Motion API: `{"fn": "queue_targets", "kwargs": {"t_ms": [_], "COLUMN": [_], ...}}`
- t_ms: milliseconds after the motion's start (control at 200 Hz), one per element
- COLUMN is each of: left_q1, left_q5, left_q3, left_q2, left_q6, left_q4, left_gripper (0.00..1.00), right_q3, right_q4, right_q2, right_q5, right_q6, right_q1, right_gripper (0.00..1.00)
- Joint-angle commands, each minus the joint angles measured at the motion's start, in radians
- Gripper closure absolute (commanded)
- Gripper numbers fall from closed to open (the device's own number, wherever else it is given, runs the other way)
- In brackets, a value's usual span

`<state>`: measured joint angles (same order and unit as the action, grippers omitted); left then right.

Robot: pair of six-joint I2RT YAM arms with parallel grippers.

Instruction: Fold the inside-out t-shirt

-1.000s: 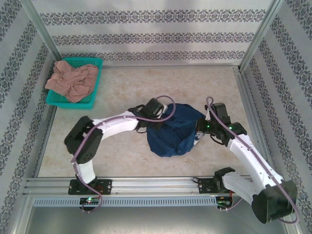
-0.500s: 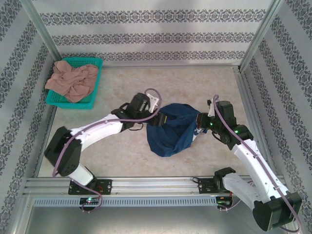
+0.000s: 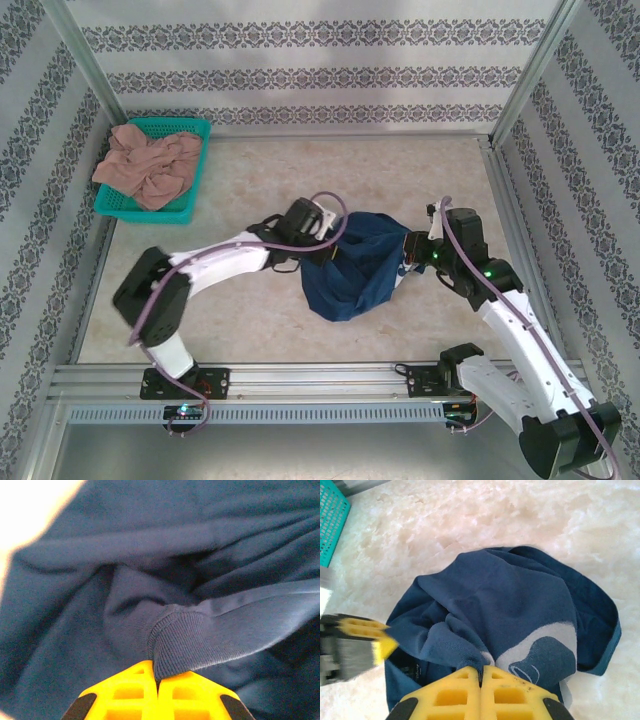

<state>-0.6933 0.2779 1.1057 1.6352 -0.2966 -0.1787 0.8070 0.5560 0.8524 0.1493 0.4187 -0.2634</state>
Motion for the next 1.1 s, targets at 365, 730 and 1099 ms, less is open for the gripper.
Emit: {"fn": "queue_targets", "kwargs": {"t_ms": [365,730,1099], "left_q1": [0.242,0.285,0.129], "left_q5": [0.039,-0.076,0.130], "left_q3": [0.139,0.554,0.676], "left_q2": [-0.456,-0.369,-0.271], "left_q6": [0.031,0.129,0.071], "left_q4": [-0.010,-0.221,-0.229], "left_gripper": [1.00,1.00,1.00], "right_q3": [0.210,0.562,0.832], "right_q4": [-0.238,-0.245,-0.010], "right_q2": [0.006,0.188,0.209], "right_q5": [0.220,0.034,-0.243], "right_q6": [-0.034,-0.108,-0.281], "right_q1": [0.005,-0.186,0.000], "right_gripper": [1.00,1.00,1.00]}}
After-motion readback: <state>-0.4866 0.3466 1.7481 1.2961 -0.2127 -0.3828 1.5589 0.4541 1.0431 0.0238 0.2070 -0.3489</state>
